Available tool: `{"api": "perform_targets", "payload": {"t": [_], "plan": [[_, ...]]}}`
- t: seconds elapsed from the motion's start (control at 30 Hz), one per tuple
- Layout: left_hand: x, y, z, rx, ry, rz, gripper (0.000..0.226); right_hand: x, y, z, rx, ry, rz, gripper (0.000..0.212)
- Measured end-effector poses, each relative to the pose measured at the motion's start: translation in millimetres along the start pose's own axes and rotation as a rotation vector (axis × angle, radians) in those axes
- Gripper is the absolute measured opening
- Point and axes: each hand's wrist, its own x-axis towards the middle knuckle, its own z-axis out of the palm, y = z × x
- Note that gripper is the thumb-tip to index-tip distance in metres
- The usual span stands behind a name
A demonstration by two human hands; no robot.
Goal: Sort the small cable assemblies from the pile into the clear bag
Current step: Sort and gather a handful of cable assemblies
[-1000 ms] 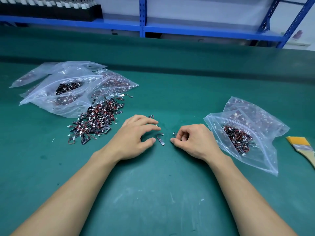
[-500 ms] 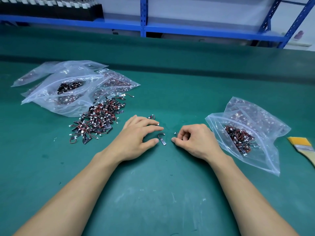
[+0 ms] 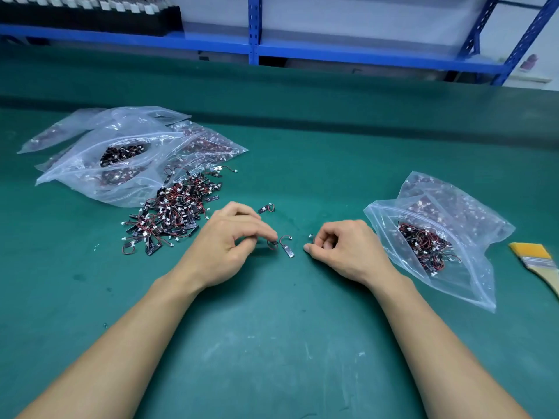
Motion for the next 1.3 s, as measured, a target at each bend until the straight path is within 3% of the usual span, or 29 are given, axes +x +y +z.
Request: {"api": "perform_targets", "payload": {"t": [0.1, 0.2, 0.27, 0.4, 0.5, 0.63, 0.83, 0.97, 1.17, 1.3], "plan": [[-0.9, 0.9, 1.9, -0.072, -0.057, -0.001, 0.044, -0.9, 1.0, 0.0, 0.004, 0.001, -0.002, 0.027], [1.8, -3.0, 0.4, -0.098, 0.015, -0.047, 0.04, -1.0, 1.8, -0.3, 0.007, 0.003, -0.009, 0.029], [8.5, -8.5, 0.8, -0.019, 0.043, -0.121, 0.041, -0.3, 1.6, 0.0, 0.008, 0.008, -0.01, 0.03], [21.5, -19.8, 11.3, 0.324, -0.118, -0.233, 0.041, 0.0, 0.9, 0.6, 0.02, 0.018, -0.001, 0.031], [23.0, -24.4, 16.0, 0.375, -0.133, -0.229, 0.04, -0.1, 1.0, 0.6, 0.019, 0.016, 0.002, 0.031], [21.8, -25.4, 12.5, 0.362, -0.107, -0.216, 0.041, 0.1, 0.2, 0.3, 0.023, 0.016, 0.004, 0.031], [10.9, -20.3, -1.9, 0.25, 0.06, -0.252, 0.031, -0.3, 0.9, -0.3, 0.045, 0.014, 0.001, 0.03], [-1.6, -17.9, -15.7, 0.264, 0.13, -0.338, 0.029, 0.1, 1.2, -0.1, 0.049, 0.019, 0.002, 0.031], [-15.1, -13.1, -19.8, 0.157, 0.006, -0.494, 0.029, -0.2, 3.1, -0.6, 0.096, 0.011, -0.005, 0.027], [-15.1, -13.9, -22.3, 0.097, 0.051, -0.514, 0.026, 1.0, 5.2, -1.8, 0.144, 0.036, 0.004, 0.021]]}}
